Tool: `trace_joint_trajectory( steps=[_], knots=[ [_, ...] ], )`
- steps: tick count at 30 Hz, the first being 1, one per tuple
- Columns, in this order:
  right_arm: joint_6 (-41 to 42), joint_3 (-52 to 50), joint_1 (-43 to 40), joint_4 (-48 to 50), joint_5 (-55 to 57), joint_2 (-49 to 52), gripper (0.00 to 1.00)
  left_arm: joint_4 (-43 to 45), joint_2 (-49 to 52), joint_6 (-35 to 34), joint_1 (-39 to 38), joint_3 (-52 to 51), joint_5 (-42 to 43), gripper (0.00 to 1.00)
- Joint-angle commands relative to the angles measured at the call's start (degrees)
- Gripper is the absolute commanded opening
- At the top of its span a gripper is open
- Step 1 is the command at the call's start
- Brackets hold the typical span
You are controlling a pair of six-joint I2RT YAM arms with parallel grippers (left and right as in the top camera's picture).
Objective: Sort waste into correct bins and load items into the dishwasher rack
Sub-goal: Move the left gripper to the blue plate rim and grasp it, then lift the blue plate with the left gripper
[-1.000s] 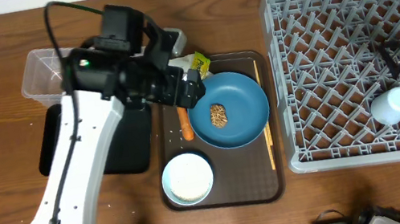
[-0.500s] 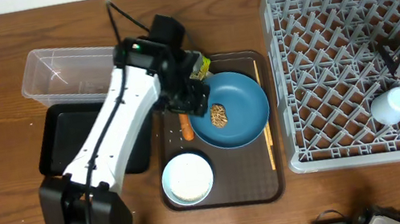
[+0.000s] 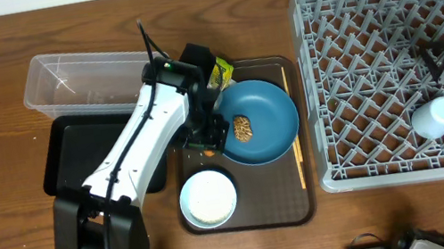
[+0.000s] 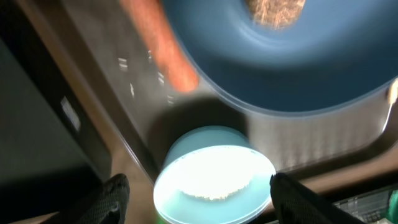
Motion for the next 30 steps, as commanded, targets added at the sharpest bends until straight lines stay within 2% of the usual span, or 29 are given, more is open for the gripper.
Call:
trace_joint_trajectory(
  steps=[1,5,10,16,19,23,28,30],
  knots=[
    [0.68,0.11,1.18,0.74,0.13,0.09,0.82,3.67,0.33,-0.79,0.09,-0.52,-0.63,0.73],
    [0.68,0.11,1.18,0.66,0.13,0.09,0.82,14.32,0.35,-0.79,0.09,-4.15,-1.09,0.70],
    [0.68,0.11,1.18,0.39,0.13,0.09,0.82,22.36,1.09,-0.81,0.20,-10.19,-1.27,0.65],
    [1.66,0.11,1.18,0.55,0.13,0.09,0.82,25.94,2.49,-0.74,0.20,-12.31,-1.25,0.50],
    [2.82,0.11,1.18,0.70,0.13,0.09,0.82,27.19,3.80,-0.28,0.20,-12.31,-1.22,0.36],
    [2.82,0.11,1.18,0.63,0.11,0.09,0.82,28.28,5.44,-0.28,0.20,-12.28,-1.22,0.30],
    [2.84,0.11,1.18,0.68,0.13,0.09,0.82,29.51,6.43,0.15,0.20,-12.28,-1.20,0.15],
    [2.84,0.11,1.18,0.70,0.13,0.09,0.81,29.94,6.45,0.63,0.20,-12.28,-1.22,0.15]
  ],
)
